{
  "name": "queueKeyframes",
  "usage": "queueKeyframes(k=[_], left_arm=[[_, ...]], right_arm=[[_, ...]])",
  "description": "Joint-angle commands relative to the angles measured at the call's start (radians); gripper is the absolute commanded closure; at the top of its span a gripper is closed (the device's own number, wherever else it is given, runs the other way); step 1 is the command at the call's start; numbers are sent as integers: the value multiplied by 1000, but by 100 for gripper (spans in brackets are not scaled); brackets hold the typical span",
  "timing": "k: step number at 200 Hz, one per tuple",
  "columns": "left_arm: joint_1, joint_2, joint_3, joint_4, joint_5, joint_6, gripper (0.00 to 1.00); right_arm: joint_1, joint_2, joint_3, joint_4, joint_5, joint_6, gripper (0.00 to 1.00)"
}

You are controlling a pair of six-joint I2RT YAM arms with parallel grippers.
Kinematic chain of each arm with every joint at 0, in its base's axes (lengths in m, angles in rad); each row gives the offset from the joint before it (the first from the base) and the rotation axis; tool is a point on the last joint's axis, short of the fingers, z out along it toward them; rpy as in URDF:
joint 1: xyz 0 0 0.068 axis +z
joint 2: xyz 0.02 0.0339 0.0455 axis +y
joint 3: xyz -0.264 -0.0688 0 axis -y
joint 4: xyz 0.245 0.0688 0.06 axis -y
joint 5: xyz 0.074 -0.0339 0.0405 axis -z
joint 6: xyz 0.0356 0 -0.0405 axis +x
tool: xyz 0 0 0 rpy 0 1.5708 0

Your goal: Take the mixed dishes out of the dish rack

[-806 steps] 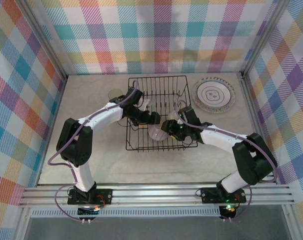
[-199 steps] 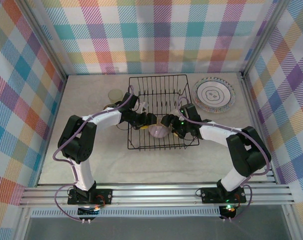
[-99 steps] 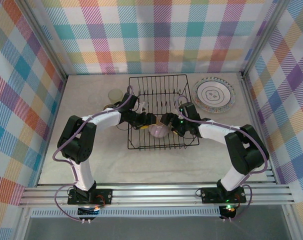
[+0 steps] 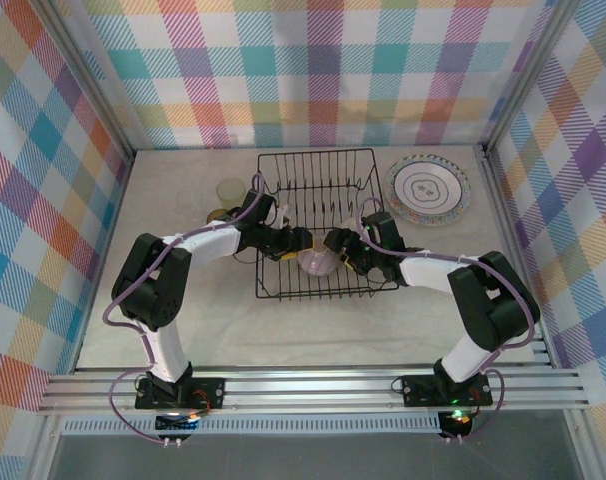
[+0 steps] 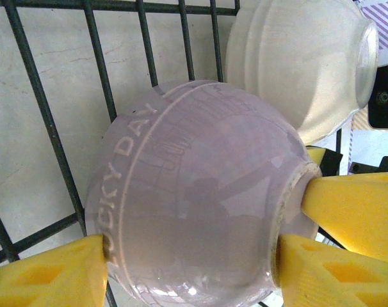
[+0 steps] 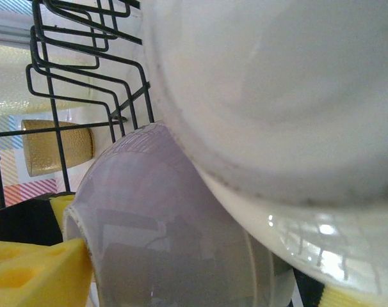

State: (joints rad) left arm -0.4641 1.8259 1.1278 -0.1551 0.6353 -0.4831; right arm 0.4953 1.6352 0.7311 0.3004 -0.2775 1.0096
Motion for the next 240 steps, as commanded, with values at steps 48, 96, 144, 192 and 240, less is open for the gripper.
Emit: queueKeyframes(k=[48,96,144,192,240], left_arm=[[-52,-10,-5,-21,58,1,25],[-33,-45,-12,23,58,-21,10],[-16,-97,-47,38,13,-33,0],[-2,-106,-73,43,-5,-67,0],[2,-90,-102,130,26,-151,2]], right_arm=[[17,40,-94,-88,-19,46,25],[12,31,-131,-60,-12,47,30],[2,37,-157,-20,-15,60,36],[-12,37,-176,12,-29,73,38],[-23,52,-192,51,-49,90,41]])
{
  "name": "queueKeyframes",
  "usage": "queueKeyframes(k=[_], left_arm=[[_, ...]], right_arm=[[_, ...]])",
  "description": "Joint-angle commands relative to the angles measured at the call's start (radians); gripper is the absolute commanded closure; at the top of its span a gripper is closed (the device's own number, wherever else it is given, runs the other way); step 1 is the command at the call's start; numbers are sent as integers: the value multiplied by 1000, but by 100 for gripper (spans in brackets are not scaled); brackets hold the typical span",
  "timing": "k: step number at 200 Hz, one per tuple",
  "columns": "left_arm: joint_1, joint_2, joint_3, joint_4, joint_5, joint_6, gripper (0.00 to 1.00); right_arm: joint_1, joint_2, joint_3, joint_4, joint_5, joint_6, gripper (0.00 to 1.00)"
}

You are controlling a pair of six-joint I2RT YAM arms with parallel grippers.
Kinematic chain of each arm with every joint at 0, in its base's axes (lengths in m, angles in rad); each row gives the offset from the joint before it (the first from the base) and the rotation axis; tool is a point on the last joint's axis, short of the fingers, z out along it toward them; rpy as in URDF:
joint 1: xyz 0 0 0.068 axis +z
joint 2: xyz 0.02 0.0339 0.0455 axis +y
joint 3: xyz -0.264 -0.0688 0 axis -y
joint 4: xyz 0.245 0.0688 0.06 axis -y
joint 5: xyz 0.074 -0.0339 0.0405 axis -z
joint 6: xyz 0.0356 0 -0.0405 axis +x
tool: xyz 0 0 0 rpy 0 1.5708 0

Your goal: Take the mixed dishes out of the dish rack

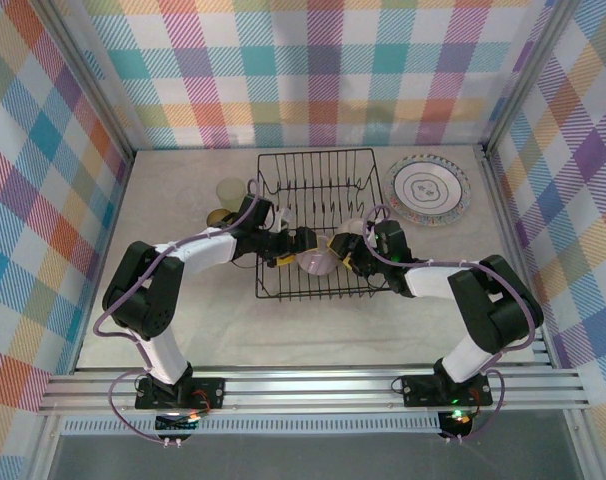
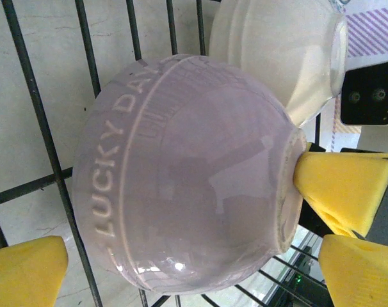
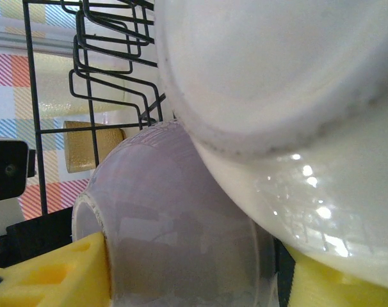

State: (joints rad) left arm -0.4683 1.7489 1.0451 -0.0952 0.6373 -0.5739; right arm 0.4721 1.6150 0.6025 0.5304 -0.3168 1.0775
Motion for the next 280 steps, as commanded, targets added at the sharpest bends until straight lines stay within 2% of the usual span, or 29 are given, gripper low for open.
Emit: queueKeyframes(k=[1,78,113,135,151,182,280], left_arm=[[7,-12,-18,72,25,-61,2],[5,22,-78,237,69,-185,6],[6,27,-128,382,102,-272,9],[5,17,-156,449,107,-313,14],[5,5,-178,493,110,-343,22],[5,-21,-203,518,101,-361,29],[-7,-45,-281,742,110,-466,44]], right_arm=[[0,73,-64,-179,-10,23,41],[-12,104,-70,-117,-45,48,44],[-12,109,-68,-113,-51,50,44],[-13,109,-66,-112,-54,50,44],[-15,108,-64,-109,-57,51,44],[-15,107,-60,-104,-64,54,44],[-16,85,-29,-113,-97,56,41]])
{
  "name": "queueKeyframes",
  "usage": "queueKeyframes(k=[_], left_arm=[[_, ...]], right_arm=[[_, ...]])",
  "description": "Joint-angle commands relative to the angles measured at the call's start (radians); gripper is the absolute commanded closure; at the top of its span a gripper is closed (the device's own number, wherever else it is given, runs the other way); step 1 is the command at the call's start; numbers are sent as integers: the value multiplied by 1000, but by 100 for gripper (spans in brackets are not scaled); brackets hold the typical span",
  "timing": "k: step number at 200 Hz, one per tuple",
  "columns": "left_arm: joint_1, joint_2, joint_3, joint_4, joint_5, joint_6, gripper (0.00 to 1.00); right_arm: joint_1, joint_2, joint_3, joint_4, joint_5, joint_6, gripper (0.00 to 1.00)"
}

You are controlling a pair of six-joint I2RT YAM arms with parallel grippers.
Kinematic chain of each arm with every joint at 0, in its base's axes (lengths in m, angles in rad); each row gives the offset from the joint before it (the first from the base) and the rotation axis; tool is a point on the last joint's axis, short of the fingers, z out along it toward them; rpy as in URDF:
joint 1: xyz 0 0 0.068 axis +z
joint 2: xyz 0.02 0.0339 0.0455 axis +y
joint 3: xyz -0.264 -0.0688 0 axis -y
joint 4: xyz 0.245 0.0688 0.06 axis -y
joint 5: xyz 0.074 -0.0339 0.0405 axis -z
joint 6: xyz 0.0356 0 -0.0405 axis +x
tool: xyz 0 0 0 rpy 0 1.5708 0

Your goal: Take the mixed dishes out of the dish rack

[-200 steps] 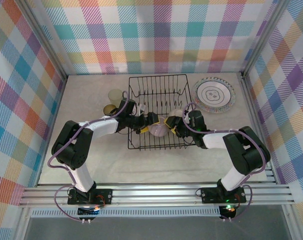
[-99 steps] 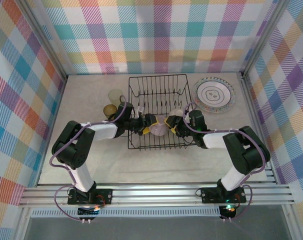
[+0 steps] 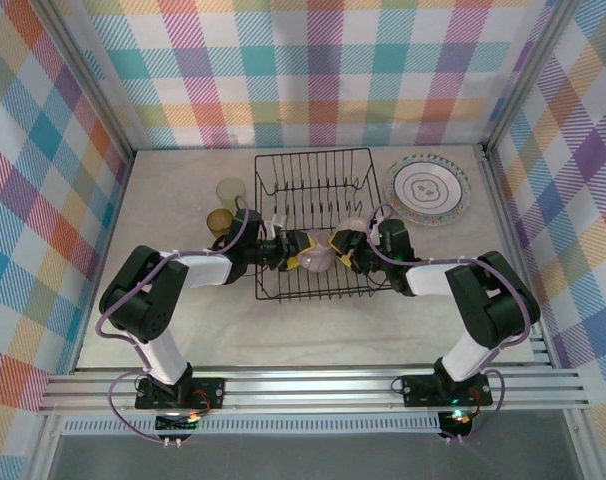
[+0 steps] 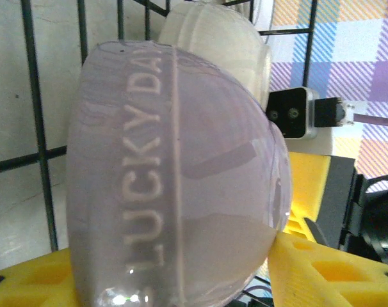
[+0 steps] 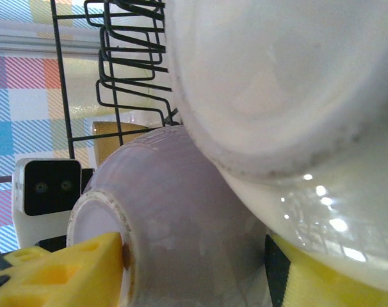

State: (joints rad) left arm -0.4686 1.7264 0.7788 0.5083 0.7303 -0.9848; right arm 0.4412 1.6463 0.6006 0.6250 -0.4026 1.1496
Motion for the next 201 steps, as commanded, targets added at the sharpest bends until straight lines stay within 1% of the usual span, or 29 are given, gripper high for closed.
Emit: queueKeyframes(k=[1,100,132,179,201], left_arm=[[-7,-24,-16,140,17,-56,44],[-18,-27,-33,275,18,-133,62],[-21,-22,-33,325,17,-158,65],[-34,17,-25,447,21,-211,70],[-38,31,-24,474,17,-228,74]], right_arm=[[15,53,-27,-209,-12,-17,41],[9,20,7,-248,-16,-21,40],[5,7,19,-266,-18,-24,40],[-2,-4,33,-283,-24,-27,40],[-2,-6,37,-291,-24,-28,39]])
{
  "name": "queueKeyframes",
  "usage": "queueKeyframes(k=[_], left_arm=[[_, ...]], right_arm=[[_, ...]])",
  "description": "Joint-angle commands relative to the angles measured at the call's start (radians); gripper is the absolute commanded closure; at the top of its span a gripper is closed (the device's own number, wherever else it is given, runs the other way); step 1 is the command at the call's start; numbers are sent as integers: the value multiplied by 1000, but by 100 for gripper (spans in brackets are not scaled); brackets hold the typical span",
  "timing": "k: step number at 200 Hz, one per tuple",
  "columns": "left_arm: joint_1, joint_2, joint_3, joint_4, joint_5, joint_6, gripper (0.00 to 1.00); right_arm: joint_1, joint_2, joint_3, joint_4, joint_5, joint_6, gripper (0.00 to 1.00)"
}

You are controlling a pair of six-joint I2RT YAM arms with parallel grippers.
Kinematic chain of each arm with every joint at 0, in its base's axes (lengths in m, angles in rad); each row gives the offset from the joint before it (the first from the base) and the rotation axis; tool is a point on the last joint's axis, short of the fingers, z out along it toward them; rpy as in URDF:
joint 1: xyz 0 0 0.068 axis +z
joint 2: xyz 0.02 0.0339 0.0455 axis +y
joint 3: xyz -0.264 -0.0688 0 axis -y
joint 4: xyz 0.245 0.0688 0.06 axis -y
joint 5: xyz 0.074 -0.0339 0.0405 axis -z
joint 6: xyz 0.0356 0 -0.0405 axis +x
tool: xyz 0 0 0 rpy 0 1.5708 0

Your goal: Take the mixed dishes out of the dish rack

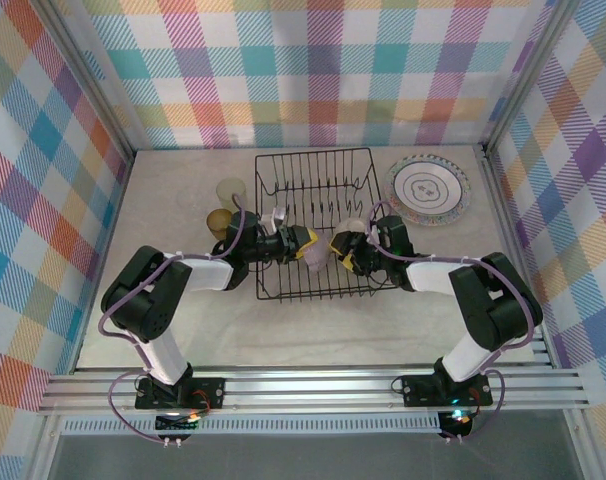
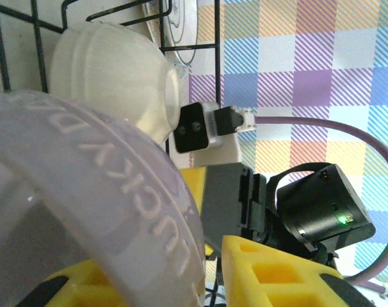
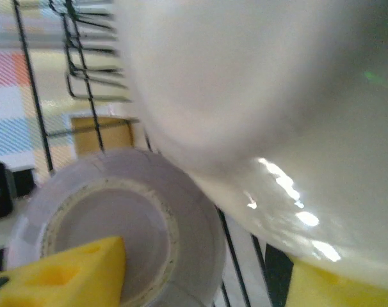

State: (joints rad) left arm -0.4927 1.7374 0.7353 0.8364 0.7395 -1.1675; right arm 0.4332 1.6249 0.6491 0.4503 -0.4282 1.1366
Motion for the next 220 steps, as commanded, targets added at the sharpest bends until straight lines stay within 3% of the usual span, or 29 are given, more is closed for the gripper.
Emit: queueKeyframes(k=[1,35,107,220], left_arm=[[-14,19,19,147,8,-45,74],[-14,27,12,168,6,-60,79],[-17,-6,8,158,3,-55,100],[-18,-117,29,113,10,-40,100]], right_arm=[[6,15,-11,-116,2,-15,40],[4,13,-12,-114,-1,-16,39],[1,-6,-4,-123,-4,-20,39],[-1,-111,39,-226,-7,-92,30]])
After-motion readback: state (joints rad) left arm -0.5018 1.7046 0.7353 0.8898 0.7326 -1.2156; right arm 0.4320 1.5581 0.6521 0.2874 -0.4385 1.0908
